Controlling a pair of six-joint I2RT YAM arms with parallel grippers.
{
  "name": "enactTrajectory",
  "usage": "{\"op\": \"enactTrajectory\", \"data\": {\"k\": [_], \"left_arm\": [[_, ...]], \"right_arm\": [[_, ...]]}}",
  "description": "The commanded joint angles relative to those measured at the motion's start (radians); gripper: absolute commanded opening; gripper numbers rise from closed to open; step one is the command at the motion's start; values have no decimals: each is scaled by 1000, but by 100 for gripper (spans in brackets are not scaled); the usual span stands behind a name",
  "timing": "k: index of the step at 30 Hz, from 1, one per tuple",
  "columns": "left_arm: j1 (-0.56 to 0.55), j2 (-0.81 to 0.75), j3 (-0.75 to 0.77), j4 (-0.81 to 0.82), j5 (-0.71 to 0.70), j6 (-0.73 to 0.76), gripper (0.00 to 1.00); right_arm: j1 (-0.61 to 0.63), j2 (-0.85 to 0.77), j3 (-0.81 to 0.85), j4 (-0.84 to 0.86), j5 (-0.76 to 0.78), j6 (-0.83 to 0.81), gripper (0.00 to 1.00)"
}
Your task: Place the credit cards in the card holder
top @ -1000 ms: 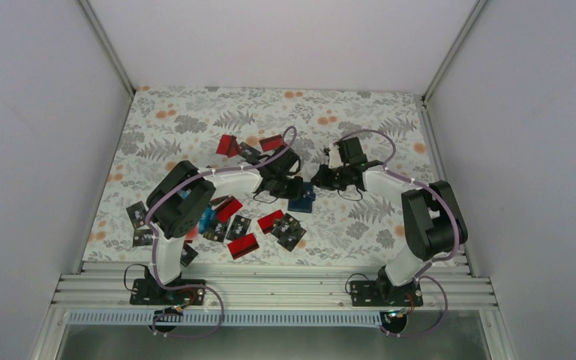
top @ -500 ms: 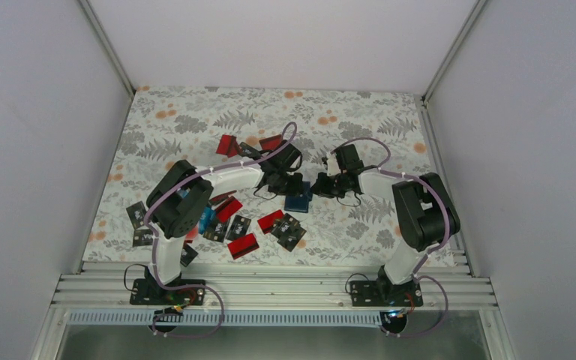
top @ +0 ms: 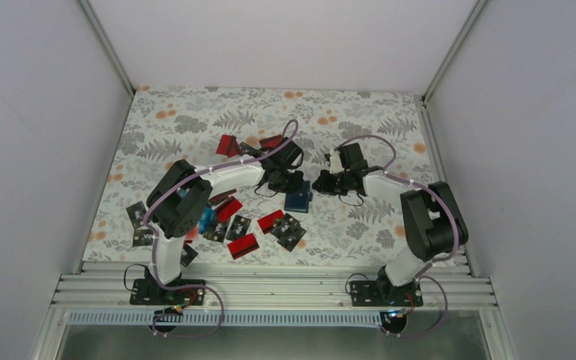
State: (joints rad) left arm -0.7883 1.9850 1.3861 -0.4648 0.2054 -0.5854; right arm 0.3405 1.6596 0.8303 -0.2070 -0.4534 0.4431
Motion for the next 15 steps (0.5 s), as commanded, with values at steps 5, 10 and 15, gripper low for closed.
{"op": "enactTrajectory", "data": {"k": [5, 10, 15], "left_arm": [[-2, 46, 1, -17, -21, 17, 7], [-1, 61, -5, -4, -3, 26, 6], [-2, 80, -8, 0, 15, 30, 4]], "right_arm": [[-8, -100, -3, 47, -50, 6, 6], [-7, 23, 24, 85, -159, 6, 5], [-8, 87, 24, 111, -192, 8, 4]]}}
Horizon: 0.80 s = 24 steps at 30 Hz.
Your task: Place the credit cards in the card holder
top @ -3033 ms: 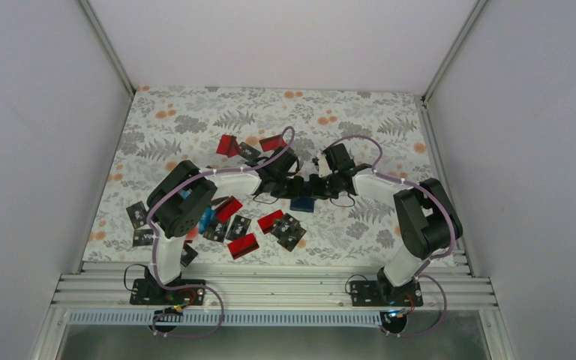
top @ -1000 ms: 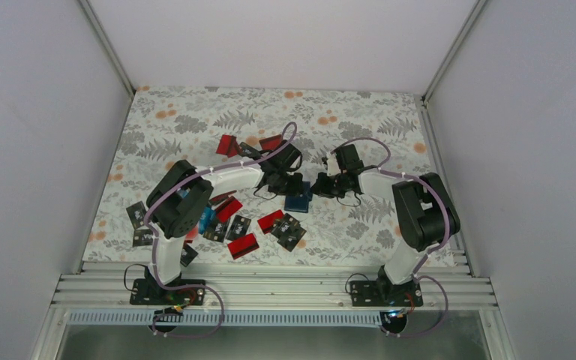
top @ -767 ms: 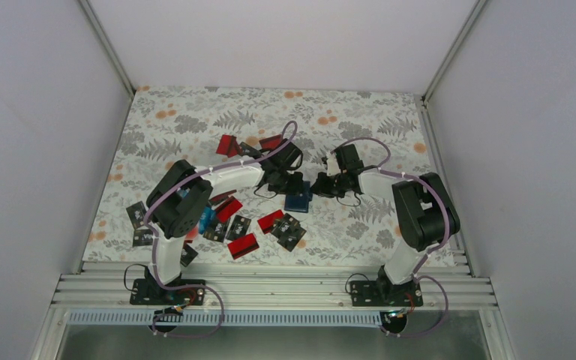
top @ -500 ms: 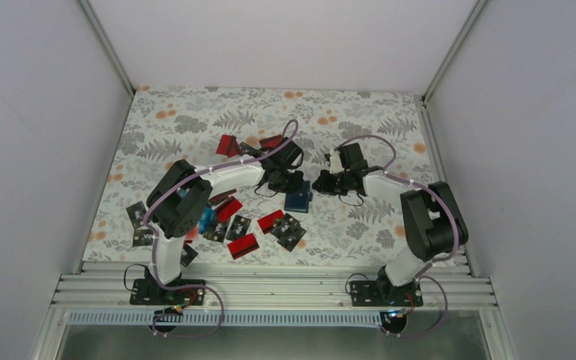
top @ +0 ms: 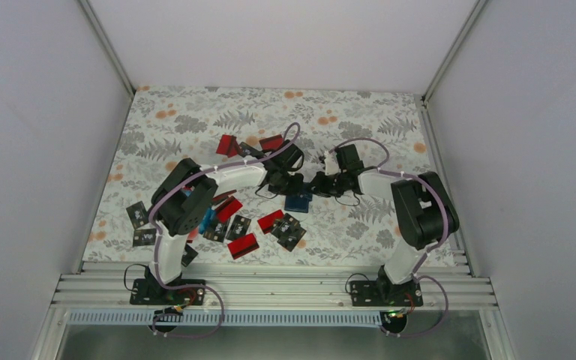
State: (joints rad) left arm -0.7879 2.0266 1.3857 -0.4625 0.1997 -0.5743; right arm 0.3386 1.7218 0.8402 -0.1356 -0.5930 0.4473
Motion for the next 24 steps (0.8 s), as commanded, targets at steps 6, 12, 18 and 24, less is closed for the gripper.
{"op": "enactTrajectory", "data": {"k": [6, 12, 18, 24], "left_arm": [[-2, 17, 1, -6, 19, 13, 4], [7, -40, 23, -43, -23, -10, 15], [21, -95, 4, -7, 28, -33, 24], [23, -85, -8, 31, 102, -41, 24]], "right_arm": [[-5, 76, 7, 13, 19, 2, 4], [-6, 88, -13, 15, 34, 2, 4], [-6, 85, -12, 14, 42, 2, 4], [-6, 84, -14, 13, 42, 1, 4]]}}
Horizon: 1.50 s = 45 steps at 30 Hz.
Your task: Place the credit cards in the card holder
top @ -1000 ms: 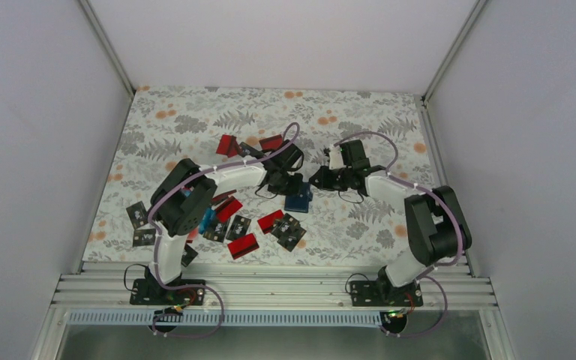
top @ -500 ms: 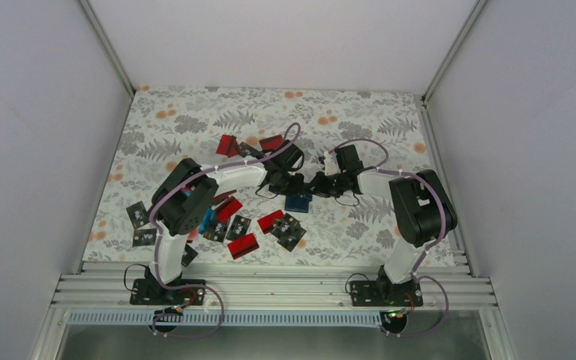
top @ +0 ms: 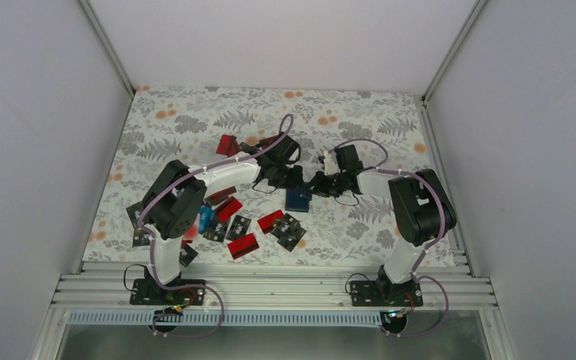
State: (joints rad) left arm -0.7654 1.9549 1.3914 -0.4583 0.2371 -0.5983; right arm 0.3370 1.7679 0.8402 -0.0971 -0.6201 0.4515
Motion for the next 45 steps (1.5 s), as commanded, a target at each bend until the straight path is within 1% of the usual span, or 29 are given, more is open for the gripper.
{"op": "enactTrajectory", "data": {"k": [1, 5, 20, 29, 33, 39, 43, 45], "left_arm": [[0, -9, -15, 33, 79, -16, 24], [-4, 11, -10, 36, 122, -12, 24], [-11, 61, -17, 27, 151, -6, 23], [-11, 64, -13, 31, 147, -8, 9], [-11, 69, -12, 25, 150, -6, 10], [-10, 78, -12, 21, 148, -3, 15], [-11, 83, -12, 28, 150, -3, 15], [-12, 83, -13, 28, 148, -3, 12]], "right_arm": [[-4, 39, -14, -26, 70, -4, 4], [-4, 43, -16, -25, 72, -4, 4], [-3, 41, -13, -27, 71, -5, 4], [-4, 41, -12, -28, 72, -5, 4], [-4, 42, -13, -27, 72, -5, 4], [-4, 44, -12, -27, 71, -5, 4], [-5, 45, -13, -28, 73, -5, 4], [-4, 45, -13, -28, 76, -5, 4]]}}
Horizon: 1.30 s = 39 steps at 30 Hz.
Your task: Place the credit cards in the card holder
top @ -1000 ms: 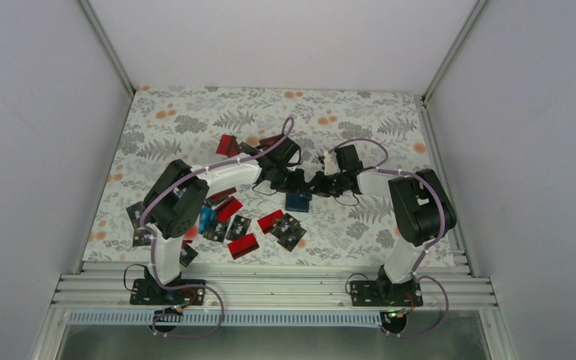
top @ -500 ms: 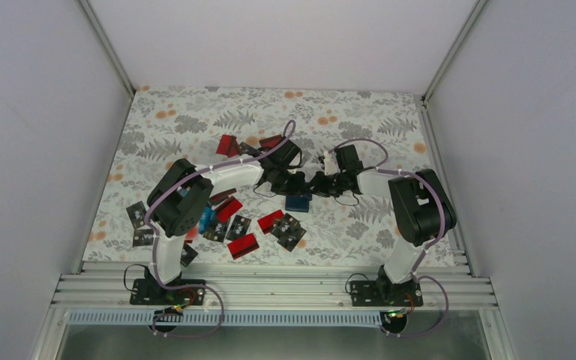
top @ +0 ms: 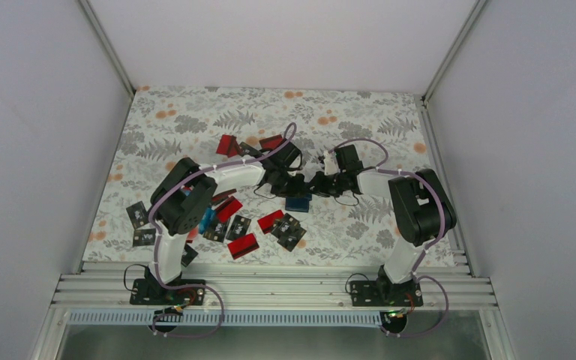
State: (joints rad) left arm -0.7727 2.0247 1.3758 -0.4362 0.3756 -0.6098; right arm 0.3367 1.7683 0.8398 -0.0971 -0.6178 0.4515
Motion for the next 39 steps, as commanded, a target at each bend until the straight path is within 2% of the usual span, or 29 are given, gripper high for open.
{"op": "enactTrajectory", "data": {"k": [1, 5, 39], "left_arm": [[-3, 12, 2, 7, 8, 8, 10], [-3, 5, 0, 4, -11, 8, 3], [44, 3, -12, -56, -55, 54, 2]], "right_arm": [[-4, 44, -13, -28, 74, -5, 4], [-3, 46, -14, -28, 74, -5, 4], [-4, 93, -16, -29, 82, -10, 4]]}}
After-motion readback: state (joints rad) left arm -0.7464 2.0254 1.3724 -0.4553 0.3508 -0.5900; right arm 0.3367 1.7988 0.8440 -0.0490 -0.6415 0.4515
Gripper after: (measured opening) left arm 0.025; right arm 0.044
